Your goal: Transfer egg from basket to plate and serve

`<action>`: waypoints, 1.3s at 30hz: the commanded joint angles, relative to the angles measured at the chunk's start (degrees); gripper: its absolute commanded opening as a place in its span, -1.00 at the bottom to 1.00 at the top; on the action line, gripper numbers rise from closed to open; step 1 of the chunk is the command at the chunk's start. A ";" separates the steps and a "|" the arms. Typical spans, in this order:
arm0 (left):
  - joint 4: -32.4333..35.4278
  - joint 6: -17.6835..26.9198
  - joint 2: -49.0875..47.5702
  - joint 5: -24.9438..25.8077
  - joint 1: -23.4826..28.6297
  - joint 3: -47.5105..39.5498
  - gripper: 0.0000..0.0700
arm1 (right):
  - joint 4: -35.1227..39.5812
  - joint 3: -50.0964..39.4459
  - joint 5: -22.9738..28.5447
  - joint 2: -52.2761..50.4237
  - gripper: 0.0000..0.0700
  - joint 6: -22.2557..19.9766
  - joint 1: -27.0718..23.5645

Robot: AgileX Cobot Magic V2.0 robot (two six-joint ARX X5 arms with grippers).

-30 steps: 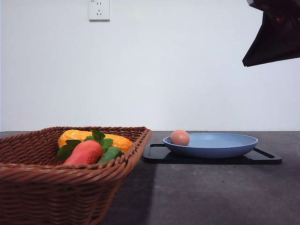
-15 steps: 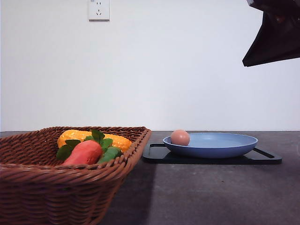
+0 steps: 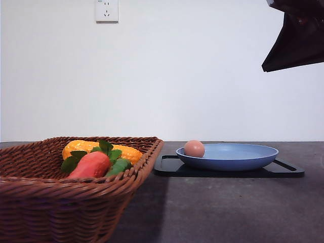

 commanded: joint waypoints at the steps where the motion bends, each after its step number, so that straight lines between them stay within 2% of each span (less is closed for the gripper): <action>1: 0.57 -0.52 -0.17 0.28 0.15 -0.11 -1.00 | 0.63 0.37 0.07 0.17 -1.00 0.61 0.46; 6: 0.28 -0.59 -0.17 0.54 0.29 -0.27 -1.00 | 0.63 0.37 0.07 0.17 -1.00 0.61 0.46; 12: 0.31 -2.48 -0.17 5.56 2.17 -1.78 -1.00 | 0.66 0.37 0.07 0.17 -1.00 0.61 0.46; 15: 0.52 -3.10 -0.20 6.25 2.82 -2.10 -1.00 | 0.66 0.37 0.07 0.17 -1.00 0.61 0.46; 20: 0.50 -4.98 -0.17 6.86 2.89 -2.10 -1.00 | 0.63 0.37 0.07 0.17 -1.00 0.61 0.46; 39: 0.52 -5.00 -0.17 6.86 2.89 -2.10 -1.00 | 0.66 0.37 0.07 0.17 -1.00 0.61 0.46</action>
